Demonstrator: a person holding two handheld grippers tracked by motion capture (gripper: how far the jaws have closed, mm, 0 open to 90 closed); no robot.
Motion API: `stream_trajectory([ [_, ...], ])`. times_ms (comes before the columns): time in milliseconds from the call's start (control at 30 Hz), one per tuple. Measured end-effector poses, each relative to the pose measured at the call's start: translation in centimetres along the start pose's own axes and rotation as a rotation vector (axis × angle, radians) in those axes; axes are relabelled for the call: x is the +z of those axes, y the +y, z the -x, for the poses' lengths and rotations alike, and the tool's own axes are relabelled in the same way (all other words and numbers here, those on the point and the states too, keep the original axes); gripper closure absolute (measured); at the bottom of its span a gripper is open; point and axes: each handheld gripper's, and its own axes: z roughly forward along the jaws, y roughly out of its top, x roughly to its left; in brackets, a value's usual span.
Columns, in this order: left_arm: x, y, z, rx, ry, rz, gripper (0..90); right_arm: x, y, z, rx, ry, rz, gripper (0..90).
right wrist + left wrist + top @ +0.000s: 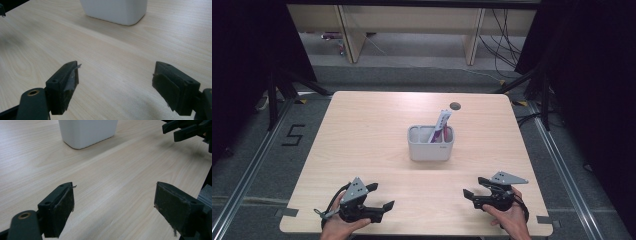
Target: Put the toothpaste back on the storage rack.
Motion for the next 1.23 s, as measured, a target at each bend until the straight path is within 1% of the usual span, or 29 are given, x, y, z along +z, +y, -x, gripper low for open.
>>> stream_trajectory([
  [33,-0.1,-0.1,0.0,0.013,0.010,0.000,15.9,0.0,0.0,0.0,0.002,0.002,0.001,21.3],
  [67,-0.1,-0.2,0.1,0.019,0.015,-0.004,15.9,-0.2,0.0,0.0,-0.001,0.005,-0.012,21.3],
  [100,-0.2,-0.3,0.2,0.025,0.019,-0.008,15.9,-0.2,0.0,-0.1,-0.001,0.006,-0.010,21.3],
  [133,-0.3,-0.4,0.3,0.018,0.019,-0.005,15.9,0.0,0.0,0.1,-0.026,-0.004,0.006,21.2],
  [167,-0.3,-0.5,0.4,0.025,0.020,-0.008,15.9,0.1,0.0,0.1,-0.032,-0.005,0.007,21.2],
  [200,-0.3,-0.6,0.4,0.033,0.017,-0.011,15.9,0.1,0.0,0.1,-0.032,-0.006,0.002,21.1],
  [233,-0.3,-0.7,0.5,0.030,0.019,-0.009,15.9,0.1,0.0,-0.1,-0.008,0.008,0.004,21.0],
  [267,-0.3,-0.9,0.6,0.040,0.023,-0.018,15.9,0.1,0.0,0.0,-0.024,0.008,0.005,20.8],
  [333,-0.3,-1.3,0.9,0.064,0.040,-0.038,15.9,-0.1,0.1,-0.1,-0.028,0.012,0.003,20.4],
  [367,-0.2,-1.4,1.0,0.075,0.051,-0.046,16.2,0.0,0.1,-0.3,-0.006,0.021,0.002,20.4],
  [433,-0.1,-1.6,1.0,0.118,0.084,-0.063,16.5,0.0,0.1,-0.4,-0.007,0.020,0.000,20.4],
  [467,0.0,-1.6,1.0,0.114,0.089,-0.063,16.5,0.1,0.1,-0.3,-0.034,0.013,0.003,20.3],
  [500,0.0,-1.7,1.0,0.115,0.091,-0.059,16.7,0.0,0.2,-0.4,-0.039,0.012,-0.004,20.3],
  [533,0.1,-1.7,1.0,0.111,0.087,-0.068,16.7,0.1,0.2,-0.5,-0.034,0.027,-0.001,20.3],
  [567,0.1,-1.7,1.1,0.114,0.092,-0.073,16.7,0.3,0.2,-0.7,-0.020,0.021,-0.006,20.3],
  [600,0.1,-1.7,1.1,0.116,0.090,-0.074,16.7,0.3,0.2,-0.6,-0.039,0.021,-0.009,20.3],
  [633,0.2,-1.7,1.0,0.120,0.088,-0.068,16.7,0.1,0.2,-0.6,-0.038,0.035,-0.021,20.3],
  [667,0.2,-1.7,1.0,0.109,0.078,-0.058,16.7,0.2,0.2,-0.7,-0.033,0.030,-0.010,20.3],
  [700,0.2,-1.7,1.0,0.105,0.079,-0.057,16.7,0.3,0.2,-0.6,-0.037,0.046,-0.013,20.3],
  [733,0.2,-1.7,0.9,0.112,0.082,-0.064,16.7,0.3,0.2,-0.5,-0.039,0.048,-0.014,20.3],
  [767,0.3,-1.7,0.8,0.114,0.087,-0.074,16.8,0.3,0.1,-0.7,-0.023,0.036,-0.014,20.3],
  [833,0.4,-1.7,0.7,0.101,0.087,-0.066,16.7,0.3,0.2,-0.6,-0.031,0.038,-0.014,20.3],
  [867,0.4,-1.7,0.7,0.102,0.090,-0.066,16.7,0.3,0.1,-0.8,-0.015,0.035,-0.016,20.3],
  [900,0.3,-1.7,0.7,0.106,0.091,-0.068,16.7,0.3,0.2,-0.6,-0.045,0.028,-0.011,20.2],
  [1033,0.4,-1.7,0.7,0.093,0.077,-0.062,16.7,0.3,0.2,-0.6,-0.046,0.028,-0.010,20.3],
  [1067,0.3,-1.6,0.8,0.096,0.082,-0.068,16.7,0.3,0.2,-0.6,-0.048,0.030,-0.012,20.3],
  [1167,0.3,-1.6,0.7,0.098,0.079,-0.064,16.7,0.4,0.2,-0.7,-0.058,0.028,-0.016,20.2],
  [1200,0.3,-1.6,0.7,0.098,0.078,-0.065,16.7,0.4,0.2,-0.7,-0.055,0.031,-0.014,20.2],
  [1233,0.4,-1.7,0.8,0.085,0.080,-0.056,16.7,0.5,0.1,-0.8,-0.039,0.045,-0.020,20.2],
])
